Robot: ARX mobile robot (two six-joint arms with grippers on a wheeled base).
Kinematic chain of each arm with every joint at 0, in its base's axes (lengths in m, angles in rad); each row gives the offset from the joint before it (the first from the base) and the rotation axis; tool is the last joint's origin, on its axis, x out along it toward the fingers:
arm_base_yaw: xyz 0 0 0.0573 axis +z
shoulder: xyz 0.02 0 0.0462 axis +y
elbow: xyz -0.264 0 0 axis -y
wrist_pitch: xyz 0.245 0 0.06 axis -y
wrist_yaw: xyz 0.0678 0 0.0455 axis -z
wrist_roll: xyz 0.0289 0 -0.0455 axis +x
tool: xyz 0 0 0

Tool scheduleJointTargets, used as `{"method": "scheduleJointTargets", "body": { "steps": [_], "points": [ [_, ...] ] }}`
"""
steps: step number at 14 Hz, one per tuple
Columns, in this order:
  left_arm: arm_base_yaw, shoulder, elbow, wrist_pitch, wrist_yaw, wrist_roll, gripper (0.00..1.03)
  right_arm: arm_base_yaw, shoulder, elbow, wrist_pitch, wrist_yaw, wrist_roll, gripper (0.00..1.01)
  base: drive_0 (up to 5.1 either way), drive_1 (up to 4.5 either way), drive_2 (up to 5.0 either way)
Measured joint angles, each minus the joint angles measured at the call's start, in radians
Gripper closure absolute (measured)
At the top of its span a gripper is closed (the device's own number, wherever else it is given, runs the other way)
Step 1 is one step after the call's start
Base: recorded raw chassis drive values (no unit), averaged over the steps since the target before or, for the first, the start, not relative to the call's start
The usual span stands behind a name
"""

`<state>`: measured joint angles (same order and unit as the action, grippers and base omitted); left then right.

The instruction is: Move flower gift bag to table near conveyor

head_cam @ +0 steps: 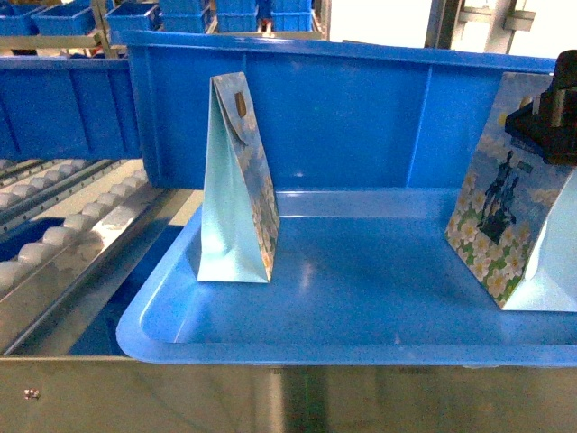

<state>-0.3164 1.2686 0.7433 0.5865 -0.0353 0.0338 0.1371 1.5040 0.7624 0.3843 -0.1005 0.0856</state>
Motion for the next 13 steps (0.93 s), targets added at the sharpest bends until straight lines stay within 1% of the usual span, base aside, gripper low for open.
{"method": "scheduleJointTargets", "body": {
  "steps": [1,3,5,6,8,9,10,11,12,13],
  "points": [
    [0.000,0.000,0.000,0.000,0.000,0.000,0.05,0.000,0.000,-0.005,0.006,-0.007,0.004,0.43,0.0,0.00,0.0],
    [0.000,0.000,0.000,0.000,0.000,0.000,0.05,0.008,0.000,-0.014,0.026,-0.010,0.012,0.69,0.0,0.00,0.0],
    [0.000,0.000,0.000,0.000,0.000,0.000,0.05,0.017,-0.008,-0.023,0.028,-0.028,0.035,0.90,0.0,0.00,0.0],
    [0.000,0.000,0.000,0.000,0.000,0.000,0.05,0.021,-0.022,-0.033,0.035,-0.037,0.049,0.98,0.0,0.00,0.0],
    [0.000,0.000,0.000,0.000,0.000,0.000,0.05,0.028,-0.056,-0.056,0.045,-0.047,0.076,0.98,0.0,0.00,0.0],
    [0.000,0.000,0.000,0.000,0.000,0.000,0.05,0.028,-0.073,-0.064,0.053,-0.045,0.079,0.98,0.0,0.00,0.0],
    [0.000,0.000,0.000,0.000,0.000,0.000,0.05,0.029,-0.100,-0.073,0.058,-0.032,0.079,0.98,0.0,0.00,0.0],
    [0.000,0.000,0.000,0.000,0.000,0.000,0.05,0.034,-0.138,-0.089,0.080,-0.001,0.071,0.98,0.0,0.00,0.0],
    [0.000,0.000,0.000,0.000,0.000,0.000,0.05,0.033,-0.193,-0.102,0.085,0.019,0.065,0.98,0.0,0.00,0.0],
    [0.000,0.000,0.000,0.000,0.000,0.000,0.05,0.031,-0.256,-0.123,0.121,0.051,0.038,0.98,0.0,0.00,0.0]
  ]
}}
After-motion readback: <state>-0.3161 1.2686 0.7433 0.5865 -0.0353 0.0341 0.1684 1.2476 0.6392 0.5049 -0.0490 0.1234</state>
